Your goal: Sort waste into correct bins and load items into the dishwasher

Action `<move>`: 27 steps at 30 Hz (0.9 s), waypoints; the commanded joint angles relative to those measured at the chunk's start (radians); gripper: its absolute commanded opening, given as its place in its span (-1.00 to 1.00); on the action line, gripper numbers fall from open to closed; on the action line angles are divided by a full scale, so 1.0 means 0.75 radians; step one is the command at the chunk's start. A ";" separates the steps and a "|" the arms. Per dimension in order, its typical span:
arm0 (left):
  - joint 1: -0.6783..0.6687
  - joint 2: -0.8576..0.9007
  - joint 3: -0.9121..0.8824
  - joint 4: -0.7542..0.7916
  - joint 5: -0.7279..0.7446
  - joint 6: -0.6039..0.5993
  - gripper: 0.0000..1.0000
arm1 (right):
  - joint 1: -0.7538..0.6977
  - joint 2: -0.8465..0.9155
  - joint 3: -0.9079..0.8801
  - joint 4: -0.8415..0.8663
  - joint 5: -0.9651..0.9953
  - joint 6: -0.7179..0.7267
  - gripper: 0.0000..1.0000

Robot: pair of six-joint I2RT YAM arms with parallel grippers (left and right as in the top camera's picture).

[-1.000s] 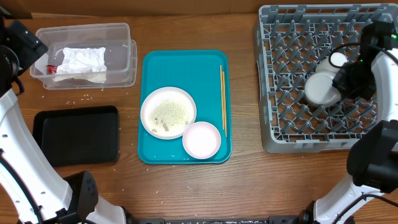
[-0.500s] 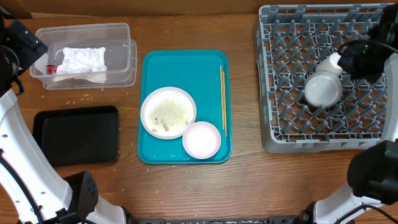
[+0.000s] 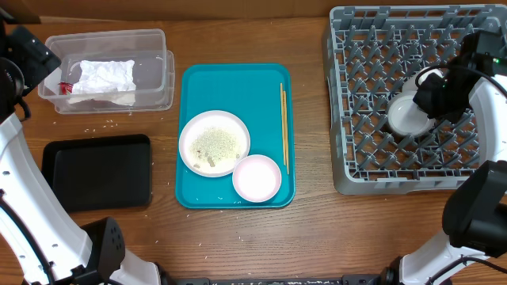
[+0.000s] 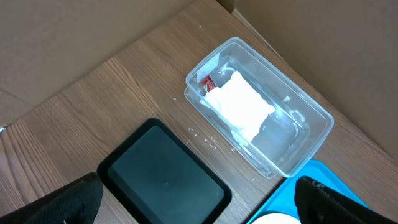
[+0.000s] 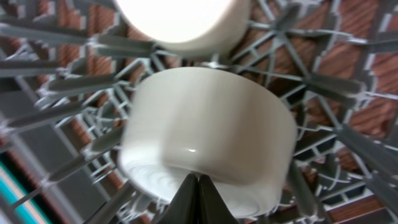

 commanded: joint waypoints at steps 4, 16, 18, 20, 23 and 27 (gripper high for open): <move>0.008 -0.003 0.005 0.000 -0.018 0.010 0.99 | -0.011 -0.002 -0.051 0.094 0.126 0.042 -0.93; 0.008 -0.003 0.005 0.000 -0.018 0.010 1.00 | -0.015 0.086 -0.064 0.156 0.049 0.042 -0.92; 0.008 -0.003 0.005 0.000 -0.018 0.010 1.00 | -0.015 0.085 -0.061 0.162 0.030 0.041 -0.93; 0.008 -0.003 0.005 0.000 -0.018 0.010 1.00 | -0.015 0.085 -0.047 0.151 0.030 0.041 -0.93; 0.008 -0.003 0.005 0.000 -0.018 0.010 1.00 | -0.015 0.074 0.026 0.084 0.023 0.041 -0.92; 0.008 -0.003 0.005 0.000 -0.018 0.010 1.00 | -0.014 0.007 0.204 -0.041 -0.040 0.041 -0.93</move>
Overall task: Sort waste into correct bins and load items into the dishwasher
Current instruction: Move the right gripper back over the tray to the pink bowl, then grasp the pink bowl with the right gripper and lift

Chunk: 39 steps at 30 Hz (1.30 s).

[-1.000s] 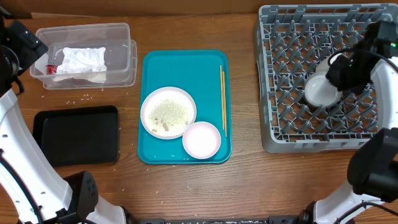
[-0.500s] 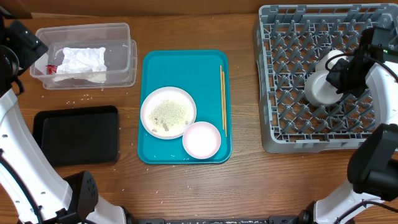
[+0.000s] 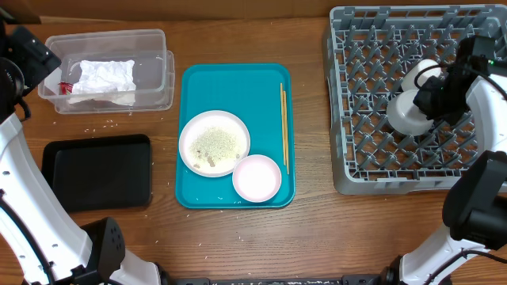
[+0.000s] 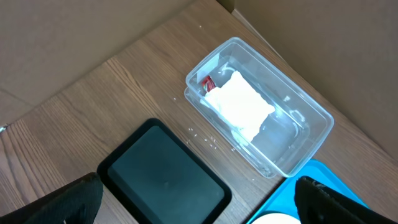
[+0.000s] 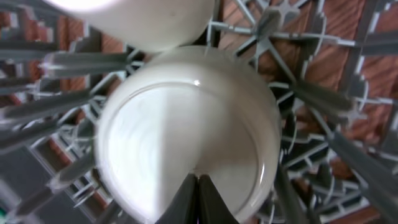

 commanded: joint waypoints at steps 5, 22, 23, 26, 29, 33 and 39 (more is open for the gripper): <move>0.008 -0.003 0.005 0.000 -0.018 0.010 1.00 | 0.012 -0.133 0.397 -0.180 -0.535 -0.069 -0.63; 0.008 -0.003 0.005 0.000 -0.018 0.010 1.00 | 1.027 -0.156 0.405 -0.650 -0.241 -0.086 0.59; 0.008 -0.003 0.005 0.000 -0.018 0.010 1.00 | 1.099 -0.156 0.405 -0.630 -0.197 -0.072 0.63; 0.008 -0.003 0.005 0.000 -0.018 0.010 1.00 | 1.290 -0.156 0.399 -0.562 -0.063 -0.018 0.60; 0.008 -0.003 0.005 0.000 -0.018 0.010 1.00 | 1.433 -0.156 0.364 -0.475 -0.019 0.008 0.46; 0.008 -0.003 0.005 0.000 -0.018 0.010 1.00 | 1.583 -0.155 0.240 -0.305 -0.014 0.013 0.27; 0.008 -0.003 0.005 0.000 -0.018 0.010 1.00 | 1.685 -0.155 -0.039 -0.064 0.180 0.150 0.26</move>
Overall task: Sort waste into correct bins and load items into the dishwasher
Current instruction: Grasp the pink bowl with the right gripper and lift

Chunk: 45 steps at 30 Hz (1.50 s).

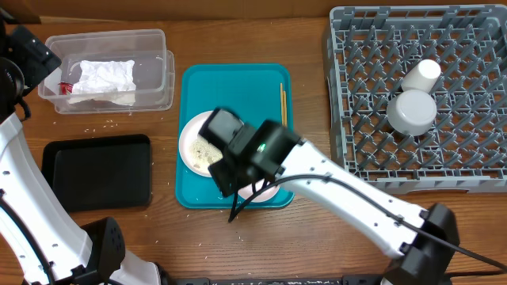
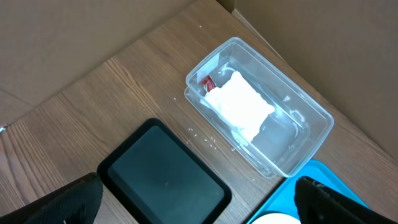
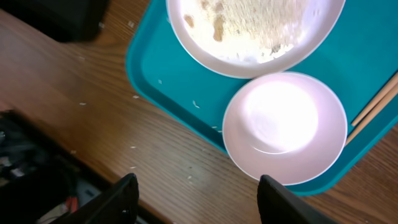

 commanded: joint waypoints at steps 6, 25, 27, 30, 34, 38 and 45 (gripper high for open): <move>0.008 -0.003 0.005 0.000 -0.018 0.010 1.00 | 0.021 -0.003 -0.350 0.323 0.140 0.076 0.24; 0.008 -0.003 0.005 0.000 -0.018 0.010 1.00 | 0.089 0.031 -0.646 0.661 0.177 0.071 -0.06; 0.008 -0.003 0.005 0.000 -0.018 0.010 1.00 | 0.089 0.046 -0.646 0.663 0.186 0.064 -0.12; 0.008 -0.003 0.005 0.000 -0.018 0.010 1.00 | 0.089 0.067 -0.647 0.662 0.196 0.016 -0.20; 0.008 -0.003 0.005 0.000 -0.018 0.010 1.00 | 0.089 0.069 -0.647 0.659 0.196 0.005 -0.37; 0.008 -0.003 0.005 0.000 -0.018 0.010 1.00 | 0.089 0.069 -0.638 0.646 0.193 0.006 -0.70; 0.008 -0.003 0.005 0.000 -0.018 0.010 1.00 | 0.068 0.069 -0.292 0.380 0.194 0.006 -0.93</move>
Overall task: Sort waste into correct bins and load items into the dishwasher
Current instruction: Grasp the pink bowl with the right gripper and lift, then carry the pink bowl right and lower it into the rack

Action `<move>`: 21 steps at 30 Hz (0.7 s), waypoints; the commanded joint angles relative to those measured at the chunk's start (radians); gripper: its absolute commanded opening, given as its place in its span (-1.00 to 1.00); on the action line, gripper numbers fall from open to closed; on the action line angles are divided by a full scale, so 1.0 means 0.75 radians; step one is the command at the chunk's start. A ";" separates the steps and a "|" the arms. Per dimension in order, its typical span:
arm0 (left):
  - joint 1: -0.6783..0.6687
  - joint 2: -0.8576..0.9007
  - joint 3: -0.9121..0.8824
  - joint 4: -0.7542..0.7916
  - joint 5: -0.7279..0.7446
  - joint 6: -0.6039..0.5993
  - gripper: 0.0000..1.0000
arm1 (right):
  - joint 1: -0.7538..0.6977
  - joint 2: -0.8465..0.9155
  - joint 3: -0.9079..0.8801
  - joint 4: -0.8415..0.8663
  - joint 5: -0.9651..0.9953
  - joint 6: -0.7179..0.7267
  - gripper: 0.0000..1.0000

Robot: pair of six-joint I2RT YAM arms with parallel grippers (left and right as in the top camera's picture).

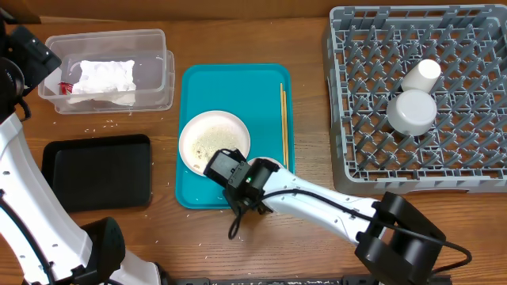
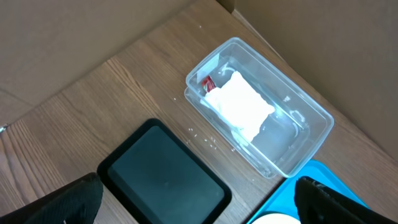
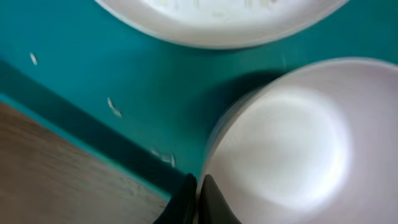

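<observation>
My right gripper [image 3: 198,186] is down on the teal tray [image 3: 74,74] and shut on the left rim of the pink bowl [image 3: 298,137]. In the overhead view that gripper [image 1: 252,187] hides most of the bowl. Just beyond stands the white plate [image 1: 212,139] with rice scraps, and a pair of chopsticks [image 1: 283,127] lies along the tray's right side. A white bowl [image 1: 412,112] and a white cup [image 1: 421,74] sit upturned in the grey dish rack [image 1: 372,158]. My left gripper [image 2: 205,205] hangs open high over the table's left side.
A clear plastic bin [image 1: 154,79] holding a white napkin and a red scrap stands at the back left. A black tray [image 1: 95,170] lies in front of it. Rice grains are scattered on the wood near both.
My right gripper was open above the pink bowl and the plate. Now it is down at tray level and shut on the bowl's left rim. The left arm has not moved.
My right gripper first held a white bowl in the dish rack, then had it upturned next to the cup. Later that bowl stood alone in the rack and the gripper hung open over the tray. Now it grips the pink bowl.
</observation>
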 commanded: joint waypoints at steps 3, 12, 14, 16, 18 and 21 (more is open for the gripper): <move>0.008 -0.003 0.005 0.000 -0.018 0.010 1.00 | -0.069 -0.003 0.415 -0.213 0.036 0.003 -0.93; 0.008 -0.003 0.005 0.000 -0.018 0.010 1.00 | -0.498 -0.003 0.997 -0.735 0.158 0.072 -0.93; 0.008 -0.003 0.005 0.000 -0.018 0.010 1.00 | -0.630 -0.004 1.077 -0.858 0.160 0.123 -0.93; 0.008 -0.003 0.005 0.000 -0.018 0.010 1.00 | -0.821 -0.030 1.117 -1.021 0.118 0.174 -0.93; 0.008 -0.003 0.005 0.000 -0.018 0.010 1.00 | -0.938 -0.056 1.116 -1.093 0.011 0.171 -0.93; 0.008 -0.003 0.005 0.000 -0.018 0.010 1.00 | -1.083 -0.112 1.092 -1.093 -0.217 0.031 -0.93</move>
